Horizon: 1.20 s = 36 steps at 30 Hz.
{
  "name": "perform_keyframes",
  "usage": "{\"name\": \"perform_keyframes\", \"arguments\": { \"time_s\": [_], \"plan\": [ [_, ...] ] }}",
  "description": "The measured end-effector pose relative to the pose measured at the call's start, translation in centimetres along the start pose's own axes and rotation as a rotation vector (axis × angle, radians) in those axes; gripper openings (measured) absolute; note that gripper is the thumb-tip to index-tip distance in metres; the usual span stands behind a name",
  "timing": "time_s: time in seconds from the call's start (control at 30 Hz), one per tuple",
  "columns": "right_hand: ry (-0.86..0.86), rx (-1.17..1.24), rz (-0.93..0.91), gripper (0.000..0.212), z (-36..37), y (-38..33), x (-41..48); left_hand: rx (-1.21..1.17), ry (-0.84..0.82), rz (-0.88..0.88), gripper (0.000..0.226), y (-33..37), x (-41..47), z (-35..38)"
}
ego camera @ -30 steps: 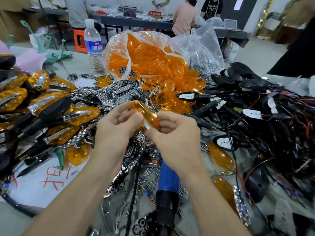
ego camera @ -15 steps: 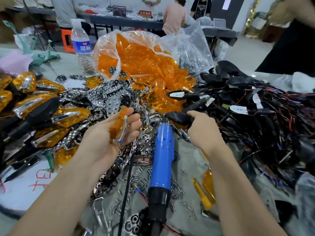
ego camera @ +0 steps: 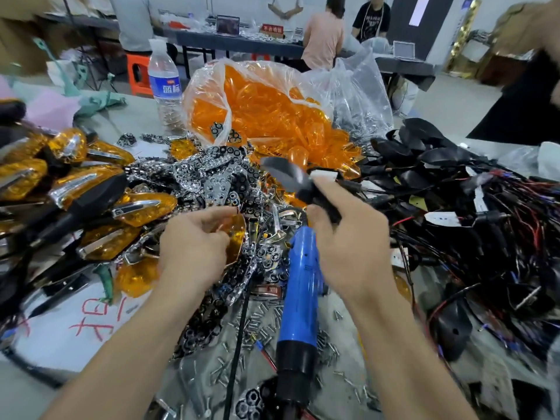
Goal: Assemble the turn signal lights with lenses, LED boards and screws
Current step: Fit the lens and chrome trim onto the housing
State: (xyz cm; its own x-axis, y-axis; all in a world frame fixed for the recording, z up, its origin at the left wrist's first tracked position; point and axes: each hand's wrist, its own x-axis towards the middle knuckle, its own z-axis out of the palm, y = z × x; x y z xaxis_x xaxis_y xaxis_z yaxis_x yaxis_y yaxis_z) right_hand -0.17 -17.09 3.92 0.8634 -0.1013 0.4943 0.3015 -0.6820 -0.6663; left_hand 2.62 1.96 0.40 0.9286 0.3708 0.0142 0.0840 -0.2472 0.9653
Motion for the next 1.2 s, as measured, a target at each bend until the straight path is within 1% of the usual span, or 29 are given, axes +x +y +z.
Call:
{"name": "perform_keyframes", "arguments": {
  "time_s": [0.07, 0.1, 0.17, 0.2, 0.27, 0.33, 0.4, 0.43, 0.47, 0.5, 0.53, 0.6, 0.67, 0.73, 0.77, 0.8, 0.83, 0.9, 0.93, 0.97, 1.0, 1.07, 1.13, 1.17, 1.2],
  "plan": [
    [-0.110, -0.022, -0.079, 0.031, 0.8, -1.9, -0.8, -0.029, -0.043, 0.097, 0.055, 0.1, -0.5, 0.0],
    [-0.153, -0.022, -0.087, 0.031, 1.2, -2.7, -1.1, -0.099, -0.065, 0.163, 0.054, 0.3, -0.7, -0.1],
    [-0.220, 0.052, -0.039, 0.032, 1.5, -3.8, -1.5, -0.341, -0.161, 0.245, 0.045, 0.7, -0.8, -0.6],
    [-0.260, 0.128, 0.006, 0.033, 1.5, -4.2, -1.6, -0.484, -0.241, 0.234, 0.040, 1.0, -0.8, -1.0],
    [-0.380, 0.344, 0.148, 0.034, 1.1, -4.8, -1.7, -0.695, -0.363, 0.138, 0.037, 1.5, -0.6, -1.7],
    [-0.519, 0.643, 0.361, 0.030, 0.8, -5.4, -1.8, -0.738, -0.401, 0.069, 0.037, 1.9, -0.6, -1.9],
    [-0.632, 0.887, 0.572, 0.020, 0.8, -6.0, -1.8, -0.763, -0.417, 0.005, 0.036, 2.1, -0.5, -1.7],
    [-0.700, 0.972, 0.642, 0.016, 0.8, -6.2, -1.9, -0.789, -0.424, -0.031, 0.038, 2.1, -0.4, -1.6],
    [-0.782, 1.040, 0.671, 0.013, 0.6, -6.3, -1.9, -0.819, -0.429, -0.064, 0.040, 2.1, -0.4, -1.6],
    [-0.877, 1.083, 0.659, 0.013, 0.5, -6.3, -1.9, -0.853, -0.427, -0.095, 0.040, 2.1, -0.3, -1.6],
    [-0.974, 1.086, 0.619, 0.016, 0.2, -6.2, -1.9, -0.880, -0.416, -0.118, 0.038, 2.1, -0.1, -1.8],
    [-1.119, 0.999, 0.516, 0.030, -0.2, -5.8, -1.7, -0.889, -0.375, -0.141, 0.033, 1.9, 0.5, -2.2],
    [-1.201, 0.949, 0.435, 0.030, -0.4, -5.3, -1.5, -0.880, -0.336, -0.156, 0.032, 1.7, 1.0, -2.7],
    [-1.247, 0.950, 0.404, 0.030, -0.1, -5.1, -1.6, -0.900, -0.315, -0.182, 0.032, 1.5, 1.3, -2.9],
    [-1.240, 0.924, 0.401, 0.033, 0.2, -4.9, -1.6, -0.904, -0.304, -0.197, 0.032, 1.4, 1.4, -3.0],
    [-1.198, 0.873, 0.405, 0.036, 0.7, -4.7, -1.7, -0.901, -0.290, -0.211, 0.033, 1.3, 1.4, -3.0],
    [-1.106, 0.807, 0.408, 0.038, 1.3, -4.3, -1.8, -0.892, -0.280, -0.223, 0.034, 1.3, 1.3, -3.0],
    [-0.809, 0.706, 0.443, 0.033, 2.8, -3.7, -2.0, -0.855, -0.262, -0.242, 0.036, 1.1, 1.3, -3.1],
    [-0.659, 0.698, 0.474, 0.029, 3.4, -3.5, -1.9, -0.815, -0.254, -0.239, 0.037, 1.1, 1.2, -3.1],
    [-0.551, 0.714, 0.495, 0.027, 4.0, -3.5, -1.9, -0.755, -0.255, -0.224, 0.039, 1.1, 1.1, -3.1],
    [-0.491, 0.727, 0.498, 0.024, 4.5, -3.5, -1.9, -0.686, -0.266, -0.202, 0.040, 1.1, 1.0, -3.1],
    [-0.467, 0.727, 0.467, 0.020, 5.5, -3.6, -2.1, -0.573, -0.296, -0.153, 0.042, 1.2, 0.7, -2.7],
    [-0.452, 0.665, 0.452, 0.031, 6.2, -3.4, -2.3, -0.488, -0.321, -0.092, 0.042, 1.2, 0.4, -2.3],
    [-0.436, 0.616, 0.446, 0.032, 6.5, -3.3, -2.3, -0.432, -0.317, -0.048, 0.040, 1.2, 0.3, -2.1],
    [-0.421, 0.584, 0.437, 0.028, 6.7, -3.3, -2.3, -0.384, -0.305, -0.007, 0.038, 1.2, 0.2, -2.0]
  ]
}}
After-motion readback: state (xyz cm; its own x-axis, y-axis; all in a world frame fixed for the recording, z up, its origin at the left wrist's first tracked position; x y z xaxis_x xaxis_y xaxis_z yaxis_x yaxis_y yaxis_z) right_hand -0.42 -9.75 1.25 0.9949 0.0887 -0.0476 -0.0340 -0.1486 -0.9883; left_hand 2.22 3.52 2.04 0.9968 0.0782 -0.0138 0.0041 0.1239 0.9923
